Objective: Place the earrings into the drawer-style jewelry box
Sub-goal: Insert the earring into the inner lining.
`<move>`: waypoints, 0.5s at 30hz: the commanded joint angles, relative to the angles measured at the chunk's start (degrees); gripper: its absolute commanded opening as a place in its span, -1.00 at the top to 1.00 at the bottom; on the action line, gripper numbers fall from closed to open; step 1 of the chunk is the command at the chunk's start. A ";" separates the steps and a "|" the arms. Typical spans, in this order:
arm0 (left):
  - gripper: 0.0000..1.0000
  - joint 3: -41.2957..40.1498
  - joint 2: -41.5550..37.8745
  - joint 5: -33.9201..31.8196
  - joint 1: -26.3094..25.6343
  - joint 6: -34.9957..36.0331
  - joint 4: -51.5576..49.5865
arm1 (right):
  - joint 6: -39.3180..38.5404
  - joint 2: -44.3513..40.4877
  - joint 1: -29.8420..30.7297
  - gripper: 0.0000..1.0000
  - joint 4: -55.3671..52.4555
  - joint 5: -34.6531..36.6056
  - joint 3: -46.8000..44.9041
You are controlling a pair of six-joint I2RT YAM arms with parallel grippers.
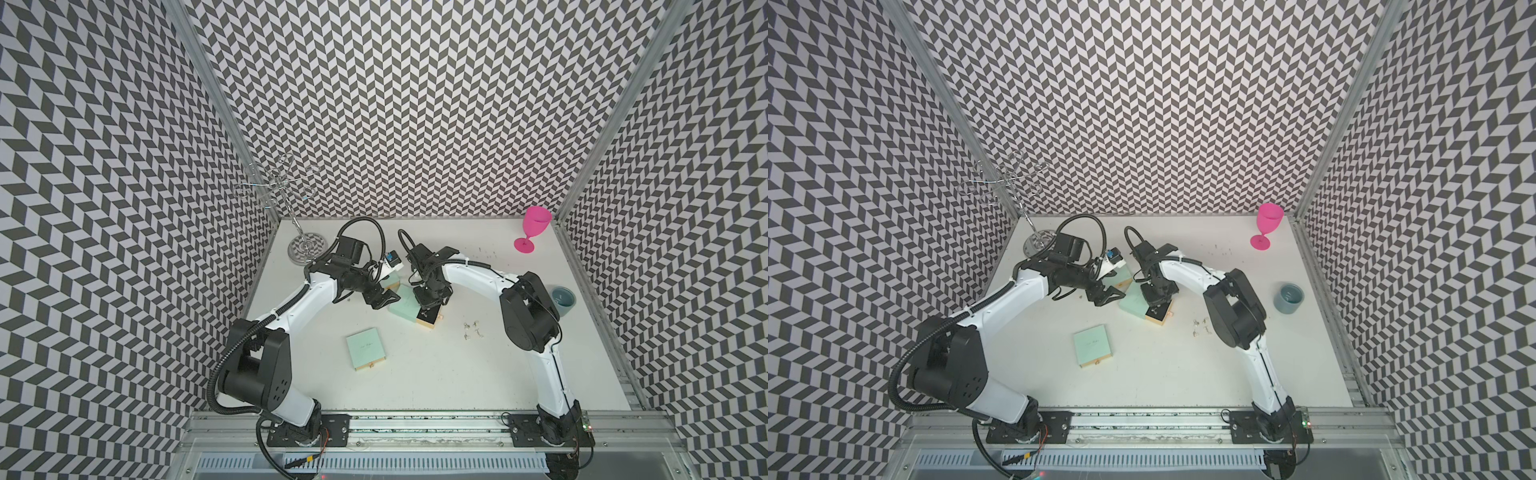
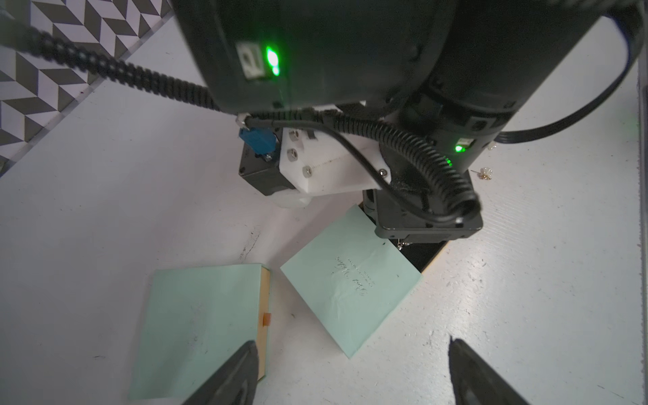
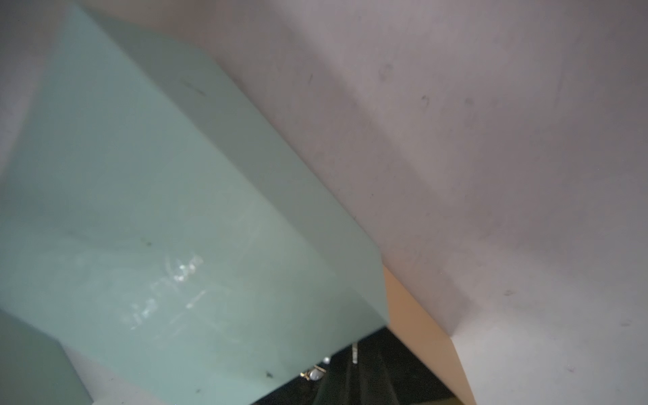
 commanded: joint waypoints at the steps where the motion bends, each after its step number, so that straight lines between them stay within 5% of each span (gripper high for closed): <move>1: -0.71 0.29 -0.39 -0.02 0.46 1.18 0.83 | 0.04 -3.45 0.30 0.78 -2.62 3.61 3.73; 15: -0.72 -0.84 -0.51 -1.37 0.46 1.65 1.73 | 1.94 -9.32 -0.11 0.88 -4.25 4.11 -1.35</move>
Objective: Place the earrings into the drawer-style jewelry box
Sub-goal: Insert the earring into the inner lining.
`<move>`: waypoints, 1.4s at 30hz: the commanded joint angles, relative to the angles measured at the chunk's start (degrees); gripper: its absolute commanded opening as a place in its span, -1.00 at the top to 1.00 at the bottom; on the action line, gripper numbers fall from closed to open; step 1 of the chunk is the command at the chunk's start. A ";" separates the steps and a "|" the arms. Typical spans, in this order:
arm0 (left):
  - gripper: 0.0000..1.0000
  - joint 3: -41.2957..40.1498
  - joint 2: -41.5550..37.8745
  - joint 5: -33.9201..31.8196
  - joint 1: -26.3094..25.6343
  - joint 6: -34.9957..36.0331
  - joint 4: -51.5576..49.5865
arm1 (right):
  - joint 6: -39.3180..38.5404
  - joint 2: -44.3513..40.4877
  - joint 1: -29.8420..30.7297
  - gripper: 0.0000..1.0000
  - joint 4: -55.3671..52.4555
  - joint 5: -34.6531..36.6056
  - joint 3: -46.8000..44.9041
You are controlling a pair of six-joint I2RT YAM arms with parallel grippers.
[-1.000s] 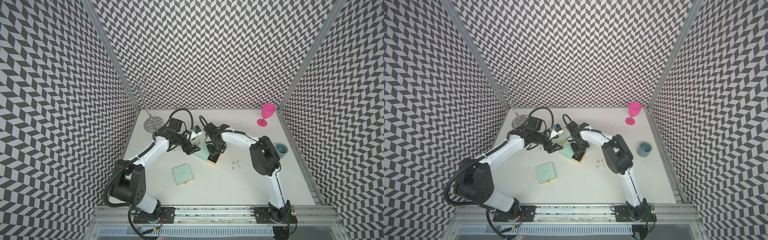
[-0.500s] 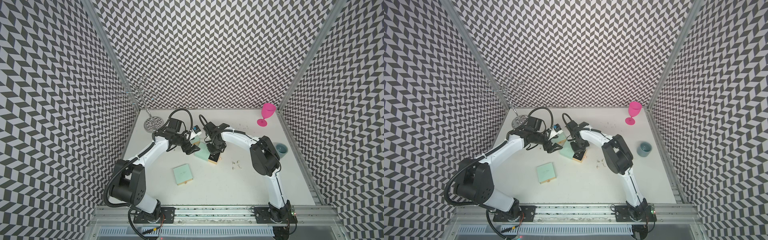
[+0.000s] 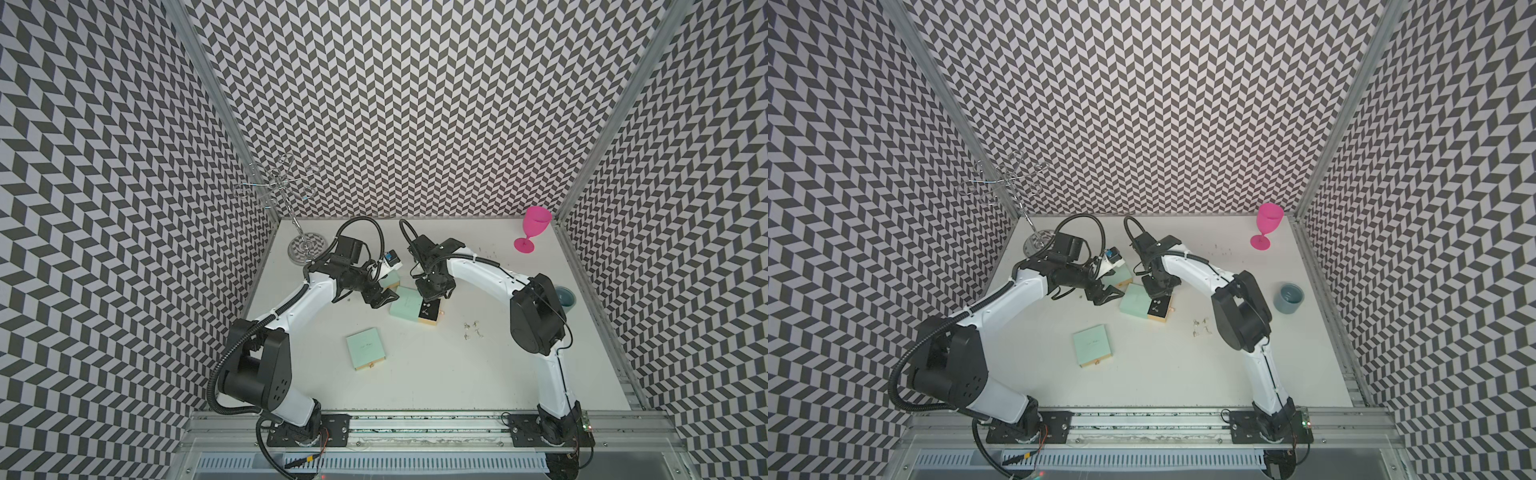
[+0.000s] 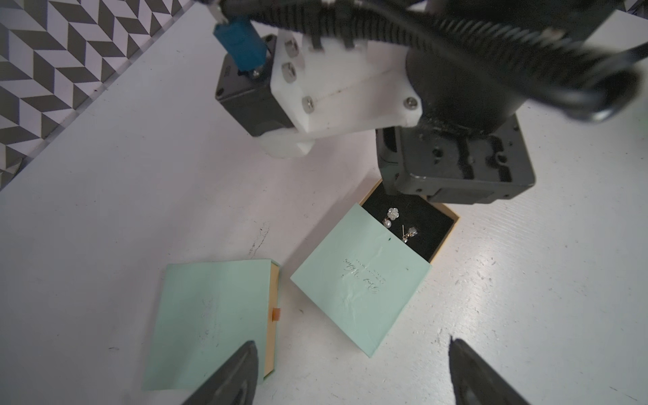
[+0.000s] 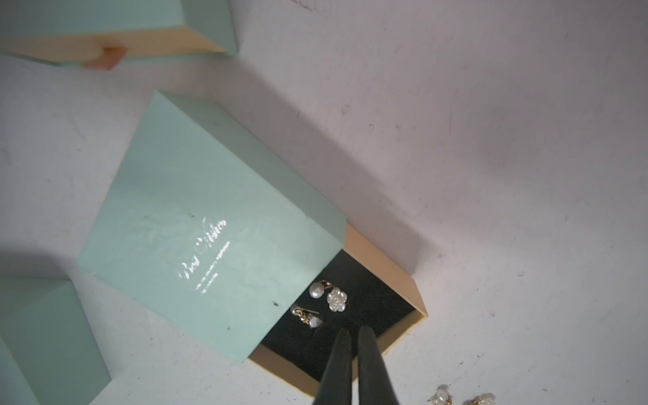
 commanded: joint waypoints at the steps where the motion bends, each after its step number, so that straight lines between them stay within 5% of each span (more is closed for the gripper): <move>1: -0.71 -1.00 -0.37 -0.37 0.36 1.63 1.42 | 1.86 -6.78 -0.17 0.88 0.12 -0.23 -4.36; 21: -0.68 -6.49 -0.33 -8.02 0.27 0.70 9.39 | 5.90 -13.11 -4.32 0.84 9.24 -7.32 -16.88; 42: -0.67 -5.98 -0.15 -5.86 0.88 0.34 8.33 | 1.61 -3.68 -3.19 0.95 8.55 -13.84 -8.80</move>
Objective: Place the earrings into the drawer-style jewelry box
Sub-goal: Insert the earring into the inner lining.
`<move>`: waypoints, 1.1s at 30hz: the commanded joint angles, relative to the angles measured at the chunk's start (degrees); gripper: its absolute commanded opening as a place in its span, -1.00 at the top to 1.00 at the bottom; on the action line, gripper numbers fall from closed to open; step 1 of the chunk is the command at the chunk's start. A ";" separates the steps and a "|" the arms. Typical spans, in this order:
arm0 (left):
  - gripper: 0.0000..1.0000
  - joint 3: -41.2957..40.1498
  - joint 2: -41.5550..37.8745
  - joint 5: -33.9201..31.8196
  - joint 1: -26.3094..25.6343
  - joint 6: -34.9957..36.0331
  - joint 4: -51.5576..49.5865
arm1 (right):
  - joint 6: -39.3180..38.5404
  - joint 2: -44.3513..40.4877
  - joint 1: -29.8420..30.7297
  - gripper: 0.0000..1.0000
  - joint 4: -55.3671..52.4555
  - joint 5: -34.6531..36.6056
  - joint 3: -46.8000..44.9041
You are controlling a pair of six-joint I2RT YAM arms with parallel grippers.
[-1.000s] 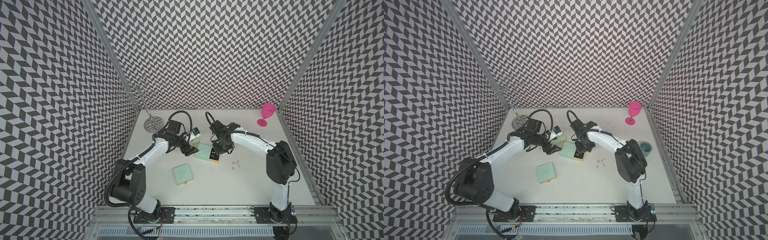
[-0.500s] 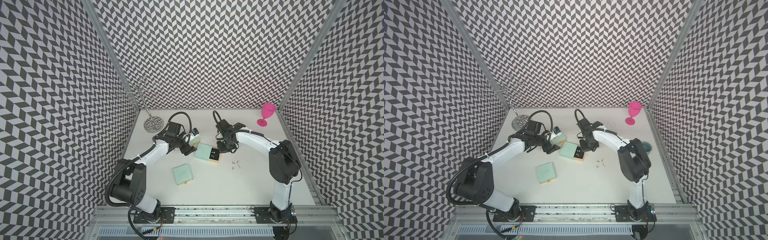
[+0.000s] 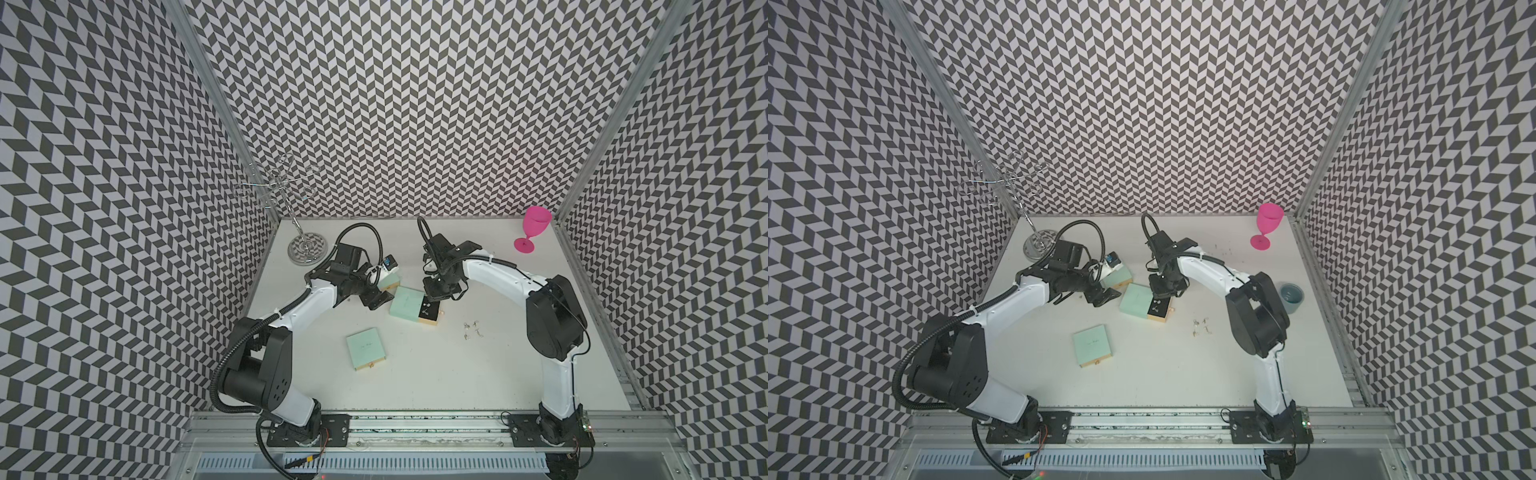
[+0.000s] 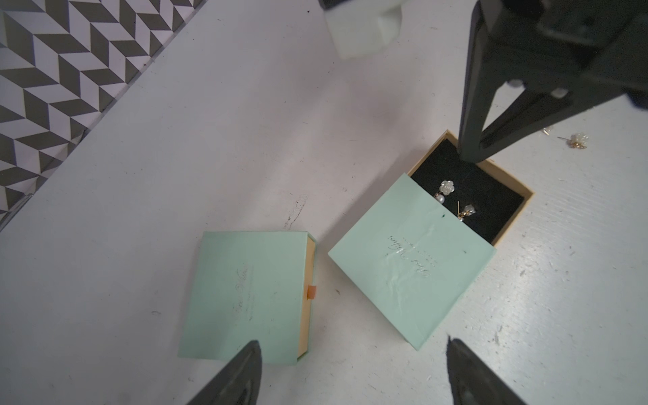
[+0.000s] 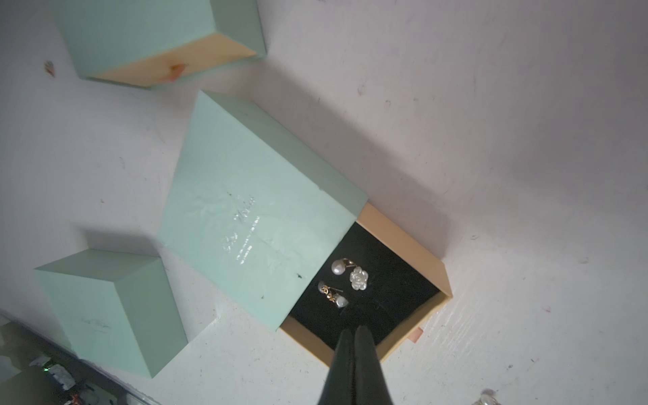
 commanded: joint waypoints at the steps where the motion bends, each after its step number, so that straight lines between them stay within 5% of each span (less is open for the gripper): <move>1: -0.67 -0.05 -0.16 1.42 0.38 0.39 -0.67 | -1.18 1.35 0.48 0.95 0.29 -0.88 0.73; 33: -0.67 -0.09 -0.14 1.60 0.87 0.37 -1.95 | -3.71 9.19 0.75 0.95 0.48 -0.54 3.92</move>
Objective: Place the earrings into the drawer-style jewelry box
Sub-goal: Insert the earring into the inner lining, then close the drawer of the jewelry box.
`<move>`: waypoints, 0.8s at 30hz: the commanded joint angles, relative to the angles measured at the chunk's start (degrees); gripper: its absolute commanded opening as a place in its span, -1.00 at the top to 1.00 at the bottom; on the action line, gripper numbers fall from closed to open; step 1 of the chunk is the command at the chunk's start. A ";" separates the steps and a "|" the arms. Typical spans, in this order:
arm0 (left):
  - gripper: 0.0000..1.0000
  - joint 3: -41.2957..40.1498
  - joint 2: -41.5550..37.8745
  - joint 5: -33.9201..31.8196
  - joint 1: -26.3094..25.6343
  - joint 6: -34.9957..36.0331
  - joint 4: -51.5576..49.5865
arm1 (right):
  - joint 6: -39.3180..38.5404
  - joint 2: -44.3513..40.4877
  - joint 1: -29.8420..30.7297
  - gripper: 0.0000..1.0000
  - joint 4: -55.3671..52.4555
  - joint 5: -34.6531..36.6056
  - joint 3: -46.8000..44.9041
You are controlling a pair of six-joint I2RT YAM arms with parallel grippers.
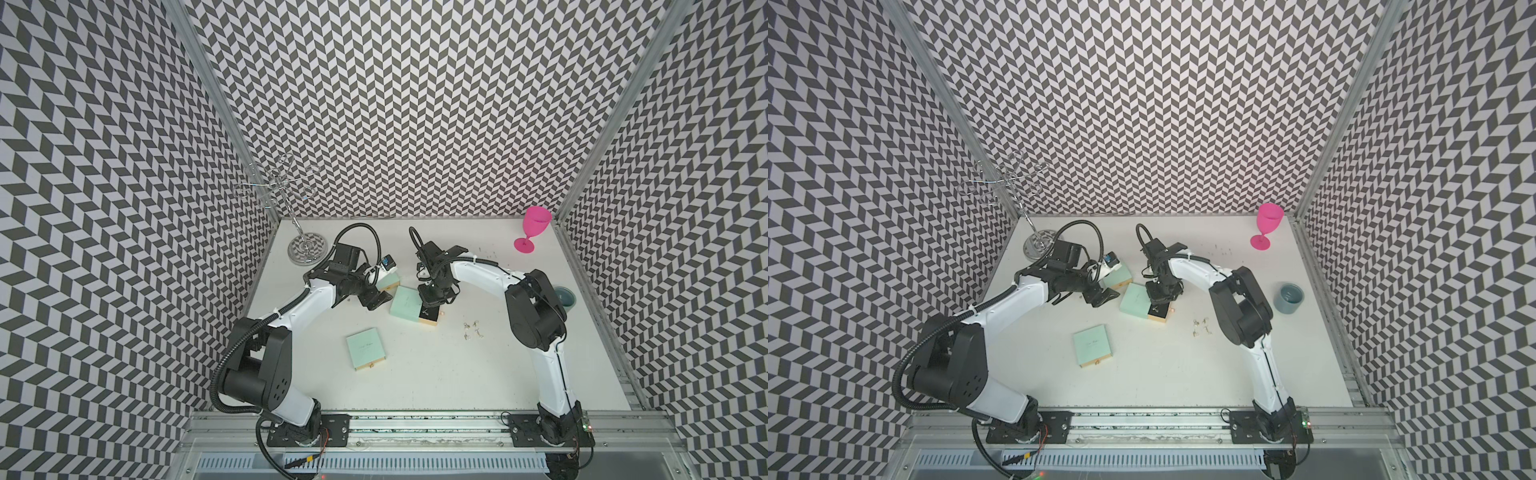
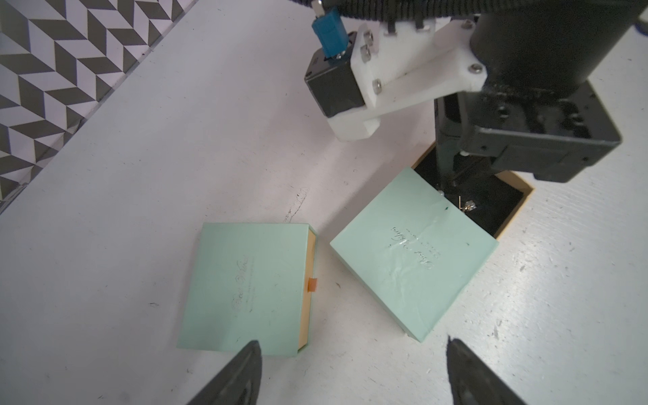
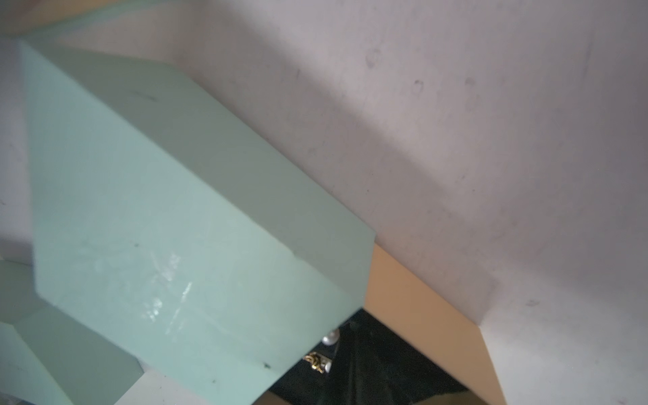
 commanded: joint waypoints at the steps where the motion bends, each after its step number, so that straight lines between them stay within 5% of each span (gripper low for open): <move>1: -0.67 -0.35 -0.24 1.29 0.32 0.30 -1.14 | -0.84 1.68 0.42 0.95 0.60 0.34 0.82; 18: -0.67 0.02 0.50 -1.69 1.55 0.35 3.40 | -0.93 -5.38 -0.72 0.72 -5.66 0.79 9.66; 24: -0.62 -1.61 1.59 -6.88 1.64 1.32 5.24 | 0.33 -10.93 -1.77 0.75 -4.33 3.07 1.53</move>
